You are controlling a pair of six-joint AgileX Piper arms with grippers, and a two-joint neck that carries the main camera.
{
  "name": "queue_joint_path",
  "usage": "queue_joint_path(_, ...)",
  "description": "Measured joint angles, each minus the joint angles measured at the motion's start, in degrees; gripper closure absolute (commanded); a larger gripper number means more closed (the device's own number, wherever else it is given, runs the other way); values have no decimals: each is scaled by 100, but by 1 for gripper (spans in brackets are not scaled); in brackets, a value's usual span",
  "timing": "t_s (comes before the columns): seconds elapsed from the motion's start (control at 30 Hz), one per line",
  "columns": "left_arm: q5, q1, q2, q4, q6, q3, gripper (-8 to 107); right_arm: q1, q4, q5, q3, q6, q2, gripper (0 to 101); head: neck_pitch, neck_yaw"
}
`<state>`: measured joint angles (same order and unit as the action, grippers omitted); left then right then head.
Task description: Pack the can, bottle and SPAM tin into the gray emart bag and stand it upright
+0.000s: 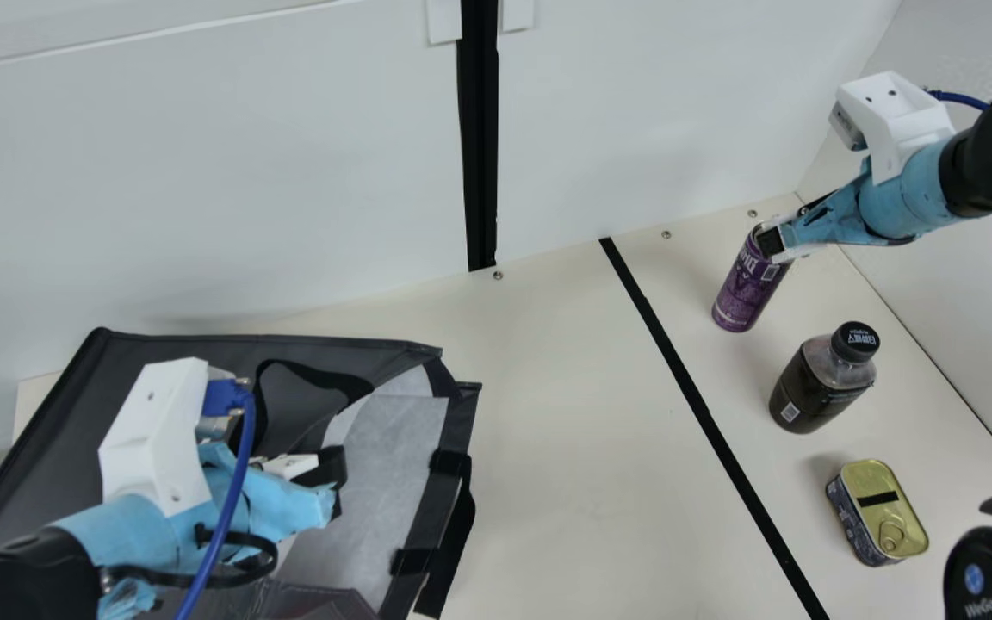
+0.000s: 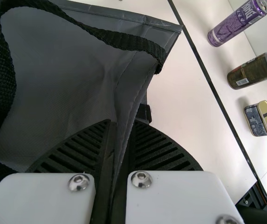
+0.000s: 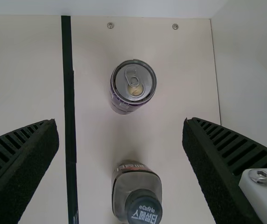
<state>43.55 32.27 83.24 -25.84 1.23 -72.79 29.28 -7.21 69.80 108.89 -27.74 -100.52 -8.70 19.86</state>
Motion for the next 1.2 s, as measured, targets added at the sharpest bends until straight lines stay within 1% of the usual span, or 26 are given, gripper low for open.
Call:
queue_joint_path(0.83,0,0,0,0,0,0,107,-93,28,1,998,135,-1500,6,0,0)
queue_joint_path(1.2,0,0,0,0,0,0,107,-128,45,0,1300,158,-2019,6,0,9)
